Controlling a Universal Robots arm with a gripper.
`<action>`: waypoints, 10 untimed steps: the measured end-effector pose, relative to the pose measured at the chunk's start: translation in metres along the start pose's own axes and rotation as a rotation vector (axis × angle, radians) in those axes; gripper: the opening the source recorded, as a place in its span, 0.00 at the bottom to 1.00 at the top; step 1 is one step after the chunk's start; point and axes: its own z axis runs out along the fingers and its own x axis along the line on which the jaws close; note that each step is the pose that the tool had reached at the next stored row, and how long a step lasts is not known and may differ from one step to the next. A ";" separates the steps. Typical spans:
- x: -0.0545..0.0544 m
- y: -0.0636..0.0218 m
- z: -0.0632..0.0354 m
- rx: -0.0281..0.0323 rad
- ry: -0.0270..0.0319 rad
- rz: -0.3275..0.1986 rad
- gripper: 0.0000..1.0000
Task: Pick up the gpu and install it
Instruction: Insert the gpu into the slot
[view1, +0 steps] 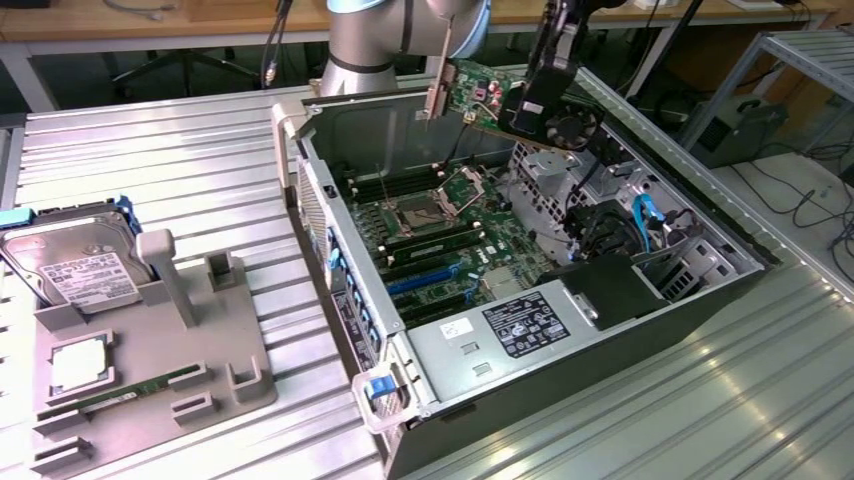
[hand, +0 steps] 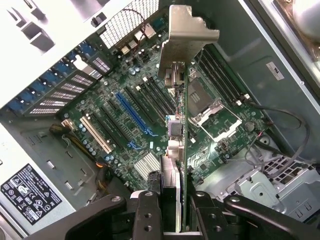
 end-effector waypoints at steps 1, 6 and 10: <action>0.000 0.0000 0.0000 -0.0002 0.0002 -0.009 0.27; 0.000 0.0000 0.0000 -0.0014 0.0011 -0.054 0.27; 0.000 0.0000 0.0000 -0.0024 0.0017 -0.093 0.27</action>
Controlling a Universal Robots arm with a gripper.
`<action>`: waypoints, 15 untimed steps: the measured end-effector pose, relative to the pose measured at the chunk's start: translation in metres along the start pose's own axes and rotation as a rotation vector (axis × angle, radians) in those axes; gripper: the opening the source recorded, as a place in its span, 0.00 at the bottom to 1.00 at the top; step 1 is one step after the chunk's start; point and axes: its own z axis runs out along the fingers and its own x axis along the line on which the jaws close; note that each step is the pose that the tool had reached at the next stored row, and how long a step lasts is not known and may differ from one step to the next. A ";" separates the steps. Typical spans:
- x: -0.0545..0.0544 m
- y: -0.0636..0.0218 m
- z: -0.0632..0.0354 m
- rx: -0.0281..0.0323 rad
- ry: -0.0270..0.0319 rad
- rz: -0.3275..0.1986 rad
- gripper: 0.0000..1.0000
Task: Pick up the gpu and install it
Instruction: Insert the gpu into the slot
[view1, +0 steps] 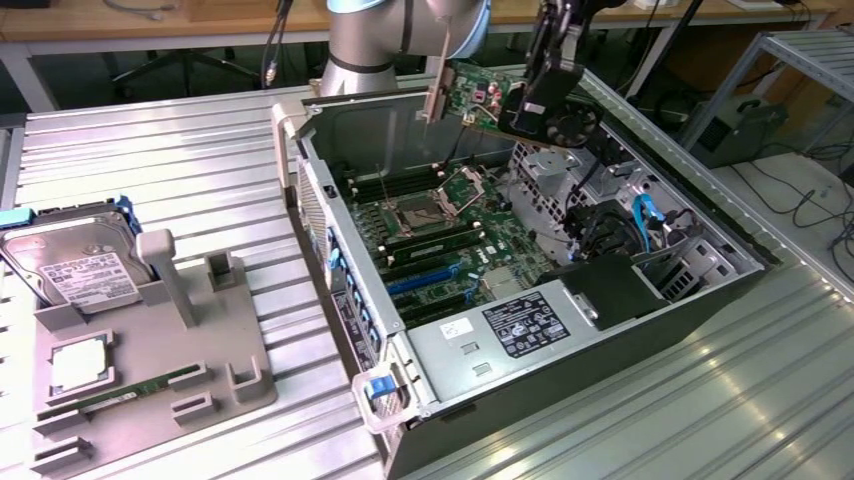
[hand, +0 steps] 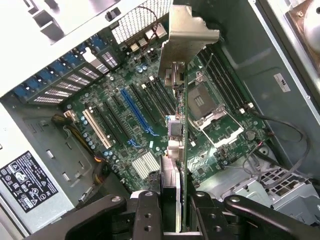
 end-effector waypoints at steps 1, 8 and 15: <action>0.000 0.0000 0.0000 -0.0002 0.0002 -0.009 0.27; 0.000 0.0000 0.0000 -0.0017 0.0013 -0.068 0.27; 0.000 0.0000 0.0000 -0.0030 0.0022 -0.116 0.27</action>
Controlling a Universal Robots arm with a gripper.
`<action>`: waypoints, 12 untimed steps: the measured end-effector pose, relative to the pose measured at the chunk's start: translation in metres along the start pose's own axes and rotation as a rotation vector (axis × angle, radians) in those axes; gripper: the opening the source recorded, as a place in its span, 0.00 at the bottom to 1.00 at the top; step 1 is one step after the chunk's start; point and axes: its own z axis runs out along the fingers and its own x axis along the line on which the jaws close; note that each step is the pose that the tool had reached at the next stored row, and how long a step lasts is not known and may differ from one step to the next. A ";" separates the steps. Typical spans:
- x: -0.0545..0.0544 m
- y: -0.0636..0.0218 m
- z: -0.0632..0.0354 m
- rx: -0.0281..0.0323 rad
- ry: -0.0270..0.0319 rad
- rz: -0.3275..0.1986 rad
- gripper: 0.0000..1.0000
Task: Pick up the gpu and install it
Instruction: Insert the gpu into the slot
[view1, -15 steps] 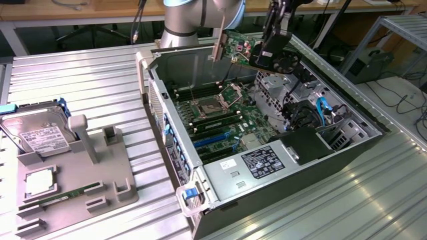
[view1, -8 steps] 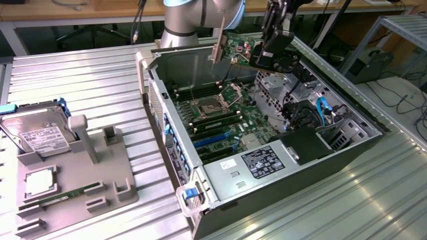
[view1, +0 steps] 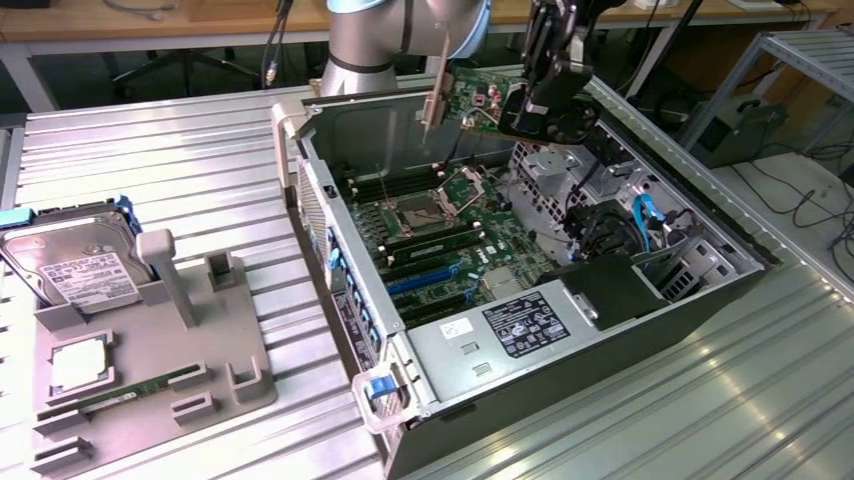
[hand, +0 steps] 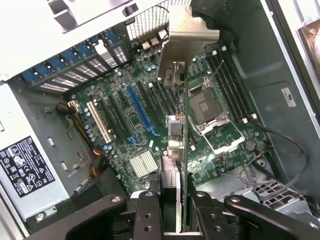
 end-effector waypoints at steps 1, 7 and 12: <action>0.000 0.0000 0.0000 -0.0002 0.0001 -0.006 0.27; 0.000 0.0000 0.0000 -0.0012 0.0009 -0.046 0.27; 0.000 0.0000 0.0001 -0.0020 0.0015 -0.078 0.27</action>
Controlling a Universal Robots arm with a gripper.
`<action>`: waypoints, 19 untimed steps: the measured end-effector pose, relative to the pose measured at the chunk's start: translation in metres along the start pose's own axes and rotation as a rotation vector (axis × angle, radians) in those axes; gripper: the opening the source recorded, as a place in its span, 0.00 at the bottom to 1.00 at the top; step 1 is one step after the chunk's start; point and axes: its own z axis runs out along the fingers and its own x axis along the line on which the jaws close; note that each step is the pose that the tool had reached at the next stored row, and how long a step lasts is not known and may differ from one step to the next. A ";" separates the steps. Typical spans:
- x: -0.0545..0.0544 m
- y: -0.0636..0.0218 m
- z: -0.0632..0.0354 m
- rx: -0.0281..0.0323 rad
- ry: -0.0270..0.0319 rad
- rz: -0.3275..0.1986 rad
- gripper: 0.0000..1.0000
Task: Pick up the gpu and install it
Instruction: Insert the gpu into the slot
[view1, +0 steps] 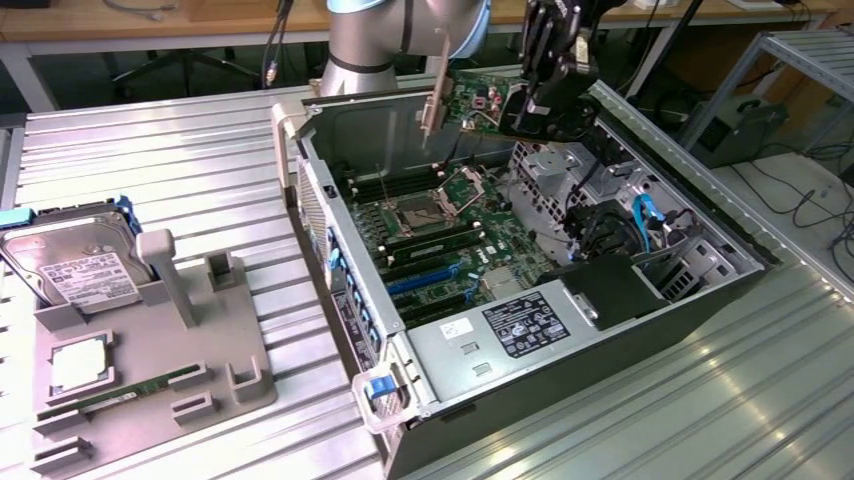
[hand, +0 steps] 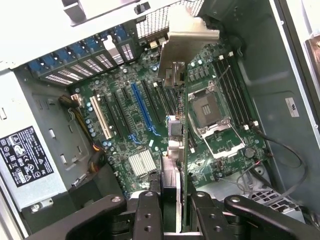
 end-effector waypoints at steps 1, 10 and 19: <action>0.000 0.0000 0.0000 -0.0002 0.0001 -0.007 0.27; 0.000 -0.0001 0.0004 -0.0027 0.0019 -0.107 0.27; 0.000 -0.0002 0.0017 -0.0021 0.0040 -0.253 0.27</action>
